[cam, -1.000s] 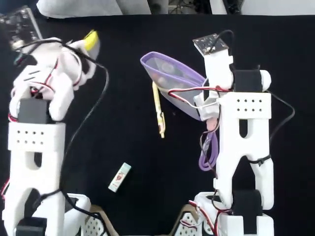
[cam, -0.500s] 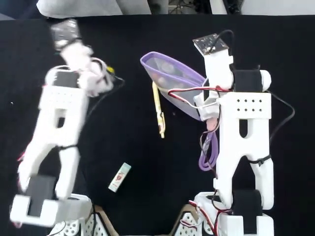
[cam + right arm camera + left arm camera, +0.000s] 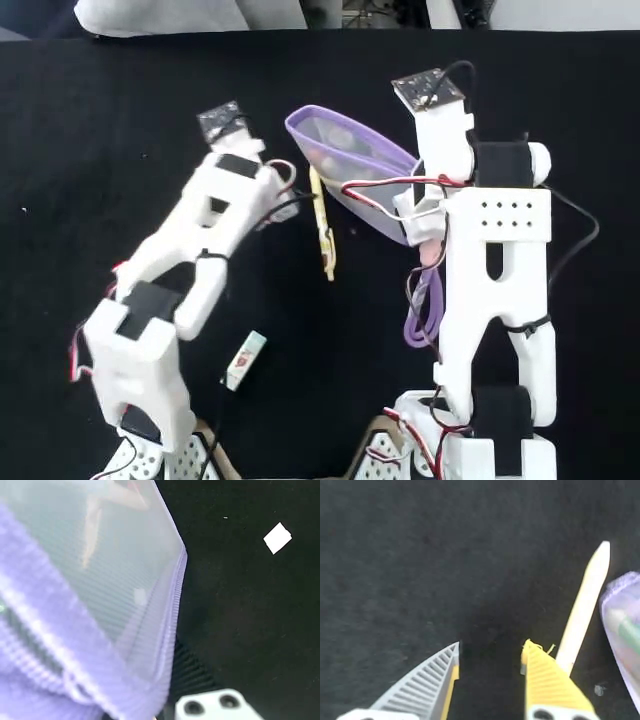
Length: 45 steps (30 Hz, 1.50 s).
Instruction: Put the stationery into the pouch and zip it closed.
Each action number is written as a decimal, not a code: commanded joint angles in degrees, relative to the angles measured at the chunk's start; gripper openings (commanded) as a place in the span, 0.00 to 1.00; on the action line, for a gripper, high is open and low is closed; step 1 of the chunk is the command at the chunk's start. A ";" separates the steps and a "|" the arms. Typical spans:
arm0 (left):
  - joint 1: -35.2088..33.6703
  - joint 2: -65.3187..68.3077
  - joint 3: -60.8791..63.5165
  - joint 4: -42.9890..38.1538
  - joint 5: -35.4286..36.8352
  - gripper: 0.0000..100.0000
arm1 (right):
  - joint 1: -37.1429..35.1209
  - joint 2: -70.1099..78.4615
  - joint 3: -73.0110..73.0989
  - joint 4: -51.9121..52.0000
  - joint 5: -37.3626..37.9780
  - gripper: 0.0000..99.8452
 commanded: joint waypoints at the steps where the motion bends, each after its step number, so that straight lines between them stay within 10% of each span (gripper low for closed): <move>1: 3.03 2.90 -7.60 -0.44 0.62 0.20 | -0.62 -1.80 -0.40 -0.18 -0.62 0.01; 22: 9.45 7.56 -22.73 9.76 11.96 0.20 | -0.62 -1.80 -0.31 -0.18 -0.62 0.01; 45: 8.75 16.35 -24.04 2.46 13.54 0.20 | -0.62 -1.80 -0.40 -0.18 -0.62 0.01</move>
